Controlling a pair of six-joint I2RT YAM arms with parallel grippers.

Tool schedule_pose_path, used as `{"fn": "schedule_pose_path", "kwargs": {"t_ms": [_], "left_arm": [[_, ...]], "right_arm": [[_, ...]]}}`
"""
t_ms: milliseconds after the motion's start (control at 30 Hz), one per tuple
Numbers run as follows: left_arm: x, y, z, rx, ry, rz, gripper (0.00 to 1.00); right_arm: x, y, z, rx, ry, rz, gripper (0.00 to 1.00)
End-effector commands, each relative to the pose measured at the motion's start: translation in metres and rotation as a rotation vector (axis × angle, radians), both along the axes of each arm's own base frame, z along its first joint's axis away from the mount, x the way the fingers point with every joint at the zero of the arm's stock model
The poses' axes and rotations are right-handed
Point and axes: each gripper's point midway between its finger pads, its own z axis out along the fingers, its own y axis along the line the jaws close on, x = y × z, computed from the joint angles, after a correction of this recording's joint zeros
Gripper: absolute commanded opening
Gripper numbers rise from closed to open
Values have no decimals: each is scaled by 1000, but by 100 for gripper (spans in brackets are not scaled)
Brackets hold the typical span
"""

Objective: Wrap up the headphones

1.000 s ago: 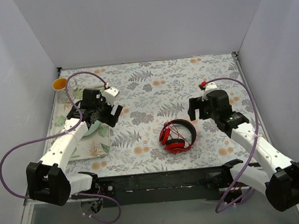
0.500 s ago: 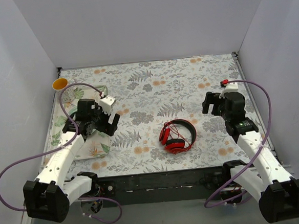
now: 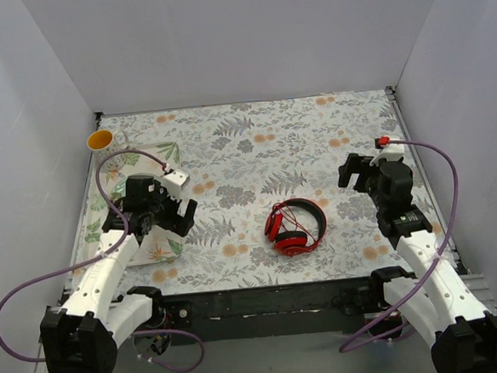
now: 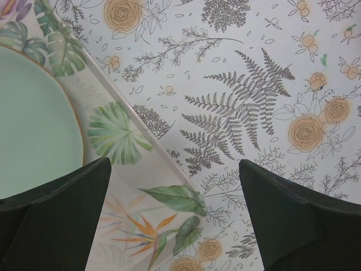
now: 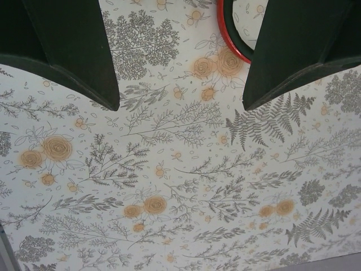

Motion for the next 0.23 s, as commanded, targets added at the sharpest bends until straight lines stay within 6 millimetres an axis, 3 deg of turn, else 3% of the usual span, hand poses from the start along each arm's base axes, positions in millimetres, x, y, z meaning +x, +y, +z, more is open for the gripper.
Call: {"fn": "schedule_pose_path", "kwargs": {"t_ms": [0, 200], "left_arm": [[-1, -2, 7, -26, -30, -17, 98], [-4, -2, 8, -36, -34, -15, 98]], "right_arm": [[5, -1, 21, 29, -106, -16, 99], [3, -6, 25, 42, -127, -51, 99]]}}
